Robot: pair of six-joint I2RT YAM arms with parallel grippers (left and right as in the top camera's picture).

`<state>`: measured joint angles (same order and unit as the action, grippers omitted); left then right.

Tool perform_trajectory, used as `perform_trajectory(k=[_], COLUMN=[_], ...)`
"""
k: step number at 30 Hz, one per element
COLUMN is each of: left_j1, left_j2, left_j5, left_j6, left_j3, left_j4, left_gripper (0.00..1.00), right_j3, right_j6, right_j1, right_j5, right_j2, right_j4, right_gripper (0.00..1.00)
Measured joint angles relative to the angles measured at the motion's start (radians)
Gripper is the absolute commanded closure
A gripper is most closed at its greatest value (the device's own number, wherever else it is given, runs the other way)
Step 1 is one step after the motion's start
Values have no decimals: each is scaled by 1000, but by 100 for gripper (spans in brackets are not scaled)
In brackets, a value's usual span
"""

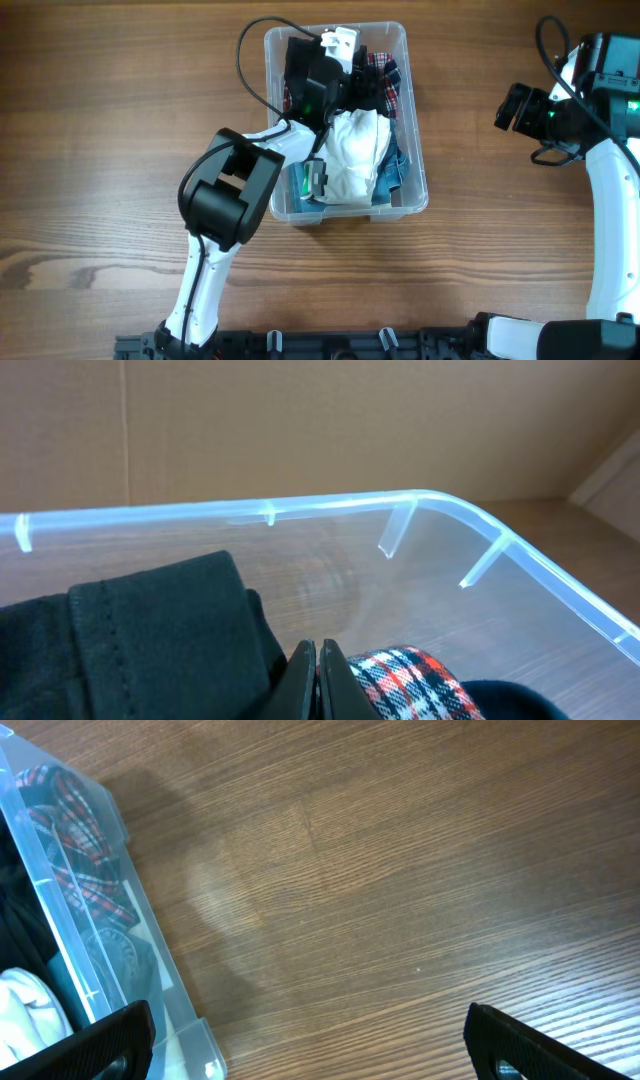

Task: Pack container

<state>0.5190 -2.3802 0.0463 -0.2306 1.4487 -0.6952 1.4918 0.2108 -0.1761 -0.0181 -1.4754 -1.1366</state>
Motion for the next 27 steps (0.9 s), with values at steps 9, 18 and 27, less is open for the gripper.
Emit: perform_trajectory(k=[9,18,27], left_j1=[1,5,11], left_j2=[-40,-42,-48], left_j5=[-4,-23,-45], left_j6=[-53,-60,-59], left_j3=[16,27,30], left_j4=[-67,-41,-67], left_gripper=[96,96,96], right_j3=[0,0,0], right_j6=[0,0,0], right_j1=[0,0,0], right_j5=[0,0,0], right_j2=[0,0,0], right_j4=[0,0,0], right_gripper=[0,0,0])
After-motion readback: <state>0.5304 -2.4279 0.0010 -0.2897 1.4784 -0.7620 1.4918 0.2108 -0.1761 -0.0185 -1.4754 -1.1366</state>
